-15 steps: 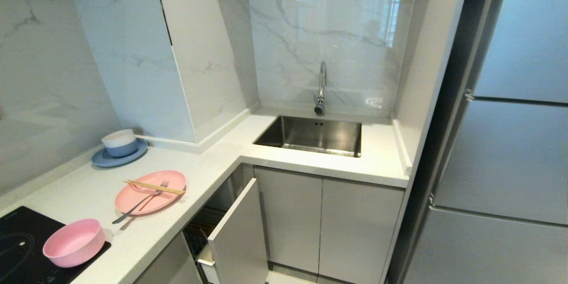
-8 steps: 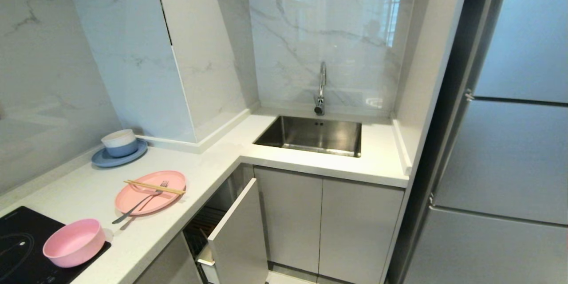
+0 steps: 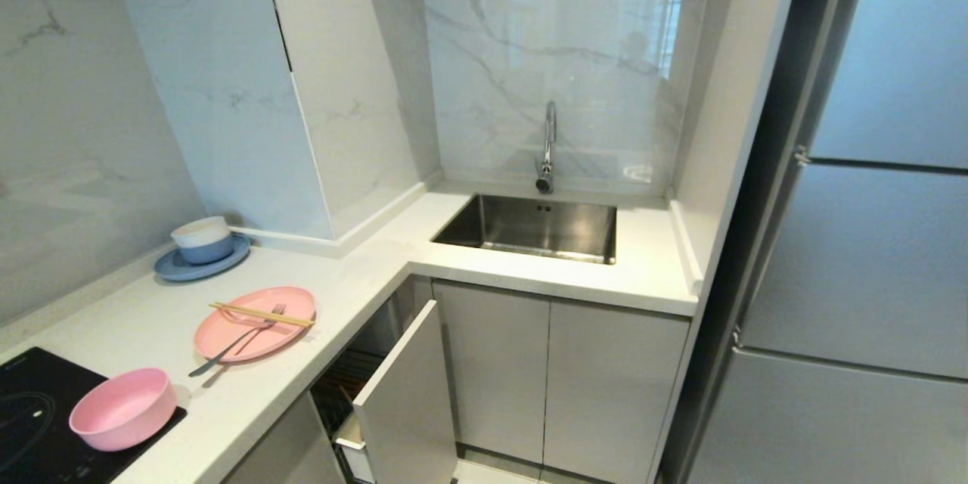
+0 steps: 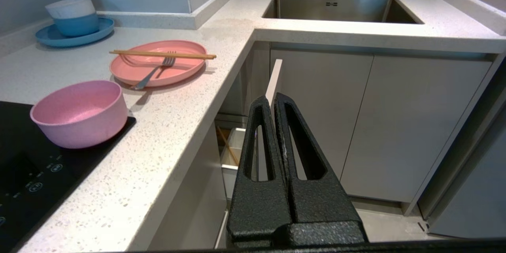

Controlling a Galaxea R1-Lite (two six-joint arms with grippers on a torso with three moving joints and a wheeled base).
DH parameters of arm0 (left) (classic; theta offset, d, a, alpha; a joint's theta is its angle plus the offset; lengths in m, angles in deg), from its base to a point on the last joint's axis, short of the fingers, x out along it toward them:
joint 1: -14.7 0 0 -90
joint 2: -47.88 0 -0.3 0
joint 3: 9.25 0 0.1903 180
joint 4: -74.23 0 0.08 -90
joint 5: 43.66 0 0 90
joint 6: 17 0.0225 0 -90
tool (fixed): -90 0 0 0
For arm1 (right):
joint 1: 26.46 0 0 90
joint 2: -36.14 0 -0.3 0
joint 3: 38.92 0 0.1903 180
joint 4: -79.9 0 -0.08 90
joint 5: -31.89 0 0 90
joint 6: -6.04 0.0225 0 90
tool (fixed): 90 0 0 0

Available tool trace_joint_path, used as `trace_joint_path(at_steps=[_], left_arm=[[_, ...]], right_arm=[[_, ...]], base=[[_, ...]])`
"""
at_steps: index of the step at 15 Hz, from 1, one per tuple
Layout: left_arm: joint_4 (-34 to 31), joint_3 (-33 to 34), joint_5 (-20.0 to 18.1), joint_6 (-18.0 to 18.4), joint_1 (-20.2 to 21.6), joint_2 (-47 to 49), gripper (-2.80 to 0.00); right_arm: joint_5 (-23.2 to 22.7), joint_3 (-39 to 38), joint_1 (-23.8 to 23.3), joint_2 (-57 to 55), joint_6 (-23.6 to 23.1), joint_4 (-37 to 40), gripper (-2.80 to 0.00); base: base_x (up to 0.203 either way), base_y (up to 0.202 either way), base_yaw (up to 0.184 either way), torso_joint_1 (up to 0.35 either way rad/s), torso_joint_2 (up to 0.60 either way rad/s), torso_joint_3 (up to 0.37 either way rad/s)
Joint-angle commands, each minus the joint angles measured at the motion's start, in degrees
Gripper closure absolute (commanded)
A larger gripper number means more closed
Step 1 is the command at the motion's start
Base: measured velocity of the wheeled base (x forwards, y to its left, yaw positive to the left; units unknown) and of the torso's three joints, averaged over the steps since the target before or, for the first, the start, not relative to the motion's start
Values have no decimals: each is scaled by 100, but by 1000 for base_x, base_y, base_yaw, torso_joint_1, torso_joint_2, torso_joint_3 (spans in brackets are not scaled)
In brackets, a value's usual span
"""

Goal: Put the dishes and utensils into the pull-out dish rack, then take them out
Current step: Open the cupboard

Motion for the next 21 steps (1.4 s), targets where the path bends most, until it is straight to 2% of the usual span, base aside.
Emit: trace_joint_path(at_steps=[1, 10, 21], left_arm=[[-2, 1, -2, 3, 1, 7, 0], [-2, 1, -2, 3, 1, 7, 0], [-2, 1, -2, 3, 1, 7, 0]], right_arm=[[0, -9, 1, -2, 6, 2, 0], [0, -9, 1, -2, 24, 0, 0], [0, -9, 1, -2, 24, -6, 0]], base=[[0, 0, 0, -149, 337, 168], [0, 0, 0, -161, 359, 200], [0, 0, 0, -227, 533, 302]])
